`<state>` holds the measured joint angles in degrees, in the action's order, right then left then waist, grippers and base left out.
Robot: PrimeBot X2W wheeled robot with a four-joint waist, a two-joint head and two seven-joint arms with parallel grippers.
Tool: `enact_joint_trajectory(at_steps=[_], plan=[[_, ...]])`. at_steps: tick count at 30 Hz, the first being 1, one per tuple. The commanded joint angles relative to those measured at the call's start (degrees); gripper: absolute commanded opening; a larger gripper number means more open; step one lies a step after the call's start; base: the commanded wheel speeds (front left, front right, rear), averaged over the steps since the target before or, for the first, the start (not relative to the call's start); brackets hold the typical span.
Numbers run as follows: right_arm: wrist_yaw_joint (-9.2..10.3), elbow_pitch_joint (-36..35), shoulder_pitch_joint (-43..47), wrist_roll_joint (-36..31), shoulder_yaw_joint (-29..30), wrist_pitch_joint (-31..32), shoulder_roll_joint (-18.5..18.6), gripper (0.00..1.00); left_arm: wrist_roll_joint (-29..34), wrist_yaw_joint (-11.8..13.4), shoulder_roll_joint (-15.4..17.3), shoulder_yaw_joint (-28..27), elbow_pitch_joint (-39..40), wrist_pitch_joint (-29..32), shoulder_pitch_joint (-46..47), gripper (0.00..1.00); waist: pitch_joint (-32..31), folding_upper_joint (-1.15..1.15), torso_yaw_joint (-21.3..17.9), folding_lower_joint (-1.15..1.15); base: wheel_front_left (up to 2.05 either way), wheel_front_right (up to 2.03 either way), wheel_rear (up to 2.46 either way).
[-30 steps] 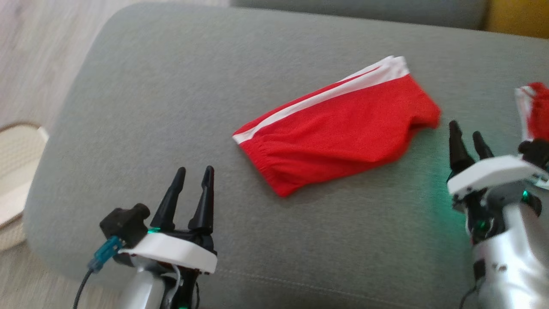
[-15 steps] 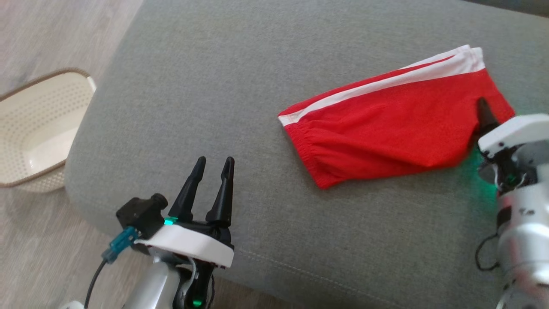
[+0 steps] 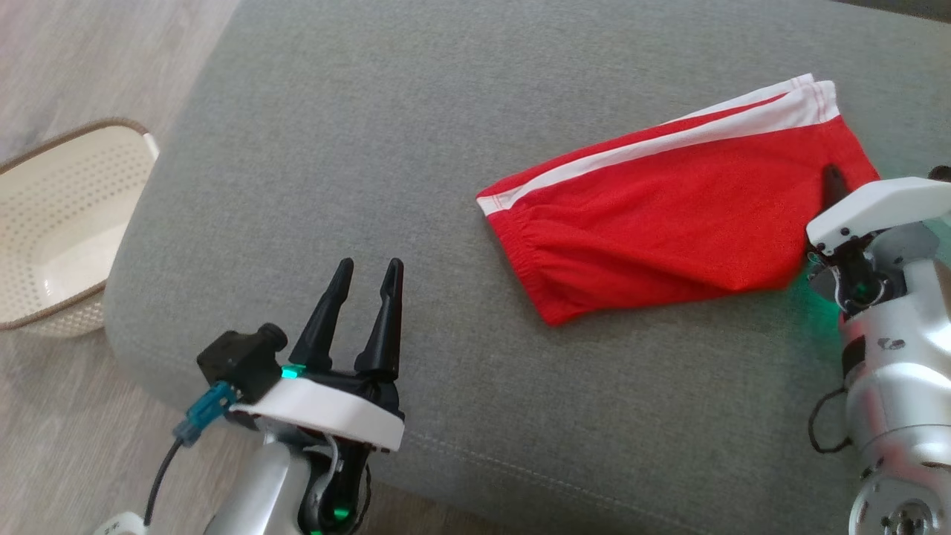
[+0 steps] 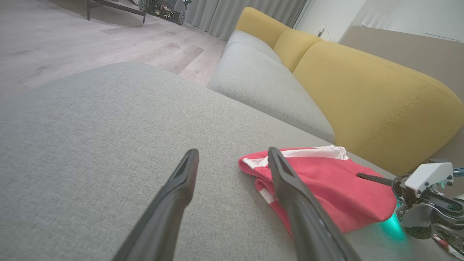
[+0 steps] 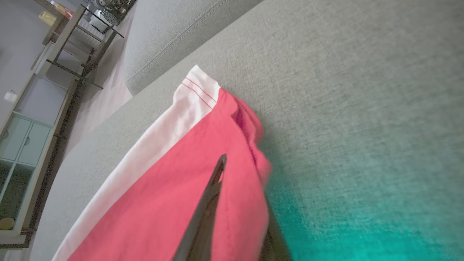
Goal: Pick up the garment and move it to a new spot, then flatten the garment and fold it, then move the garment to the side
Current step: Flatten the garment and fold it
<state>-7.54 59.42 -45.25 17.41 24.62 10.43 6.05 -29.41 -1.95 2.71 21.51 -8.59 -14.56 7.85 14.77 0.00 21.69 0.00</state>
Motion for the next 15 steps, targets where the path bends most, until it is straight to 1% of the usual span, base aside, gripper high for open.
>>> enact_joint_trajectory(at_steps=[1, 9, 13, 15], plan=[[0.05, -1.91, -0.83, 1.35, -2.27, -1.67, -0.89, 0.00, 0.05, 0.19, 0.17, -1.83, 1.81, -0.44, 2.17, 1.00, -0.33, 0.00, -0.78, 0.00, 0.00, 0.00, 0.00], [0.05, -6.15, 3.04, 6.94, -5.10, -7.41, 0.06, 0.00, 0.57, -0.02, 0.17, -2.15, 1.33, -0.44, 1.43, 1.00, -2.77, 0.00, -3.26, 0.00, 0.00, 0.00, 0.00], [0.05, -7.72, 5.92, 7.79, -5.34, -9.54, 0.54, 0.00, 0.87, -0.11, 0.17, -2.48, 1.11, -0.44, 0.80, 1.00, -4.04, 0.00, -4.56, 0.00, 0.00, 0.00, 0.00], [0.05, -8.62, 7.98, 8.75, -4.53, -10.63, 0.46, 0.00, 1.05, -0.18, 0.17, -2.62, 0.94, -0.44, 0.37, 1.00, -4.89, 0.00, -5.46, 0.00, 0.00, 0.00, 0.00]])
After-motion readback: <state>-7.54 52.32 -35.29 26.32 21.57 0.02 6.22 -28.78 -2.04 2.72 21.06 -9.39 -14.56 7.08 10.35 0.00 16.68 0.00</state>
